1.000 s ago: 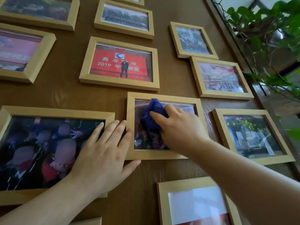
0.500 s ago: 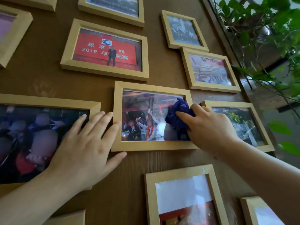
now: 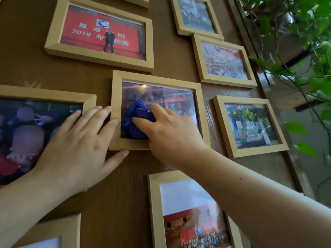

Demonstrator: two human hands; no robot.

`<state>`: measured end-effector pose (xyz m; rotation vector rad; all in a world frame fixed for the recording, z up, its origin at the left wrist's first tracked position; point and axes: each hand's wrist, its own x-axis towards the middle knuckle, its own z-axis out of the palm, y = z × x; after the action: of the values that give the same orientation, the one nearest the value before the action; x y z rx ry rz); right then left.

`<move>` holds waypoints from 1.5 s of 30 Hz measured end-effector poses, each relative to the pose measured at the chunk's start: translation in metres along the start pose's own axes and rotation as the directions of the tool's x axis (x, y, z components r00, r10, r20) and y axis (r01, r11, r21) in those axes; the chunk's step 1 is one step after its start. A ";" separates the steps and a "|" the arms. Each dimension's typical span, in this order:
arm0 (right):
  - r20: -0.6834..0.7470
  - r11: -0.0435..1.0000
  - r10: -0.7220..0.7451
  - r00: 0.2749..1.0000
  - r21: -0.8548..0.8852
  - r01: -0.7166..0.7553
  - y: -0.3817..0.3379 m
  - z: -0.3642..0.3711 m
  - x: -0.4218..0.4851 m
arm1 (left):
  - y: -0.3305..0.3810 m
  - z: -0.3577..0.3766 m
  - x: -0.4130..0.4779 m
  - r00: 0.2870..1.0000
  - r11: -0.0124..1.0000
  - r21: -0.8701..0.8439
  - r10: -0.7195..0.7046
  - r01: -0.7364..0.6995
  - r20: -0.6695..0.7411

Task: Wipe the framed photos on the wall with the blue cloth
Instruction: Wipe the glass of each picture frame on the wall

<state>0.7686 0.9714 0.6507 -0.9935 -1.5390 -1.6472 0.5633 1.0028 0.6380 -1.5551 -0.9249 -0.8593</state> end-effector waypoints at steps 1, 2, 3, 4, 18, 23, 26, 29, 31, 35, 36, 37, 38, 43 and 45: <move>0.010 1.000 -0.008 1.000 -0.021 0.008 0.006 -0.001 -0.005 | 0.000 0.000 0.000 1.000 1.000 -0.006 0.004 -0.004 -0.004; 0.027 0.999 -0.012 1.000 -0.043 0.013 0.012 -0.002 -0.011 | 0.000 0.001 0.000 1.000 1.000 -0.008 0.010 -0.010 -0.009; 0.050 0.998 -0.009 0.999 -0.063 0.012 0.020 -0.003 -0.018 | 0.000 0.001 -0.001 1.000 1.000 -0.009 0.017 -0.017 -0.013; 0.075 0.997 -0.001 0.997 -0.083 0.007 0.028 -0.004 -0.026 | 0.000 0.002 -0.001 1.000 1.000 -0.011 0.021 -0.022 -0.016; 0.190 0.969 0.119 0.975 -0.238 -0.072 0.067 -0.031 -0.081 | 0.003 0.005 -0.007 0.997 0.994 -0.087 0.055 -0.060 -0.057; 0.272 0.971 0.052 0.961 -0.239 0.015 0.038 -0.054 -0.083 | 0.010 -0.004 -0.018 0.988 0.973 -0.193 0.108 -0.128 -0.110; 0.339 0.966 0.024 0.940 -0.250 0.065 0.017 -0.068 -0.083 | 0.018 -0.008 -0.033 0.976 0.943 -0.271 0.160 -0.195 -0.148; 0.419 0.967 0.043 0.907 -0.245 0.067 -0.011 -0.086 -0.086 | 0.027 -0.006 -0.054 0.973 0.906 -0.357 0.191 -0.226 -0.130; 0.477 0.962 0.077 0.876 -0.265 0.059 -0.032 -0.102 -0.092 | 0.033 -0.003 -0.068 0.972 0.874 -0.424 0.209 -0.237 -0.111; 0.599 0.937 0.160 0.784 -0.341 0.070 -0.069 -0.143 -0.109 | 0.051 -0.006 -0.092 0.958 0.781 -0.559 0.267 -0.279 -0.105; 0.624 0.932 0.180 0.760 -0.355 0.071 -0.077 -0.156 -0.112 | 0.054 -0.009 -0.097 0.953 0.754 -0.590 0.283 -0.289 -0.106; 0.645 0.927 0.204 0.737 -0.370 0.066 -0.085 -0.171 -0.116 | 0.056 -0.013 -0.103 0.949 0.725 -0.622 0.297 -0.297 -0.106; 0.663 0.922 0.223 0.714 -0.381 0.065 -0.092 -0.186 -0.118 | 0.058 -0.017 -0.109 0.946 0.695 -0.654 0.308 -0.299 -0.105; 0.739 0.896 0.315 0.595 -0.439 0.071 -0.127 -0.267 -0.126 | 0.064 -0.053 -0.147 0.917 0.574 -0.738 0.368 -0.355 -0.155; 0.738 0.888 0.339 0.584 -0.456 0.061 -0.143 -0.300 -0.129 | 0.064 -0.077 -0.164 0.901 0.520 -0.758 0.383 -0.393 -0.204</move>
<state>0.6814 0.6810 0.4637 -2.3181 -1.5388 -1.5089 0.5451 0.9003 0.4773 -2.4012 -0.0890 -0.9943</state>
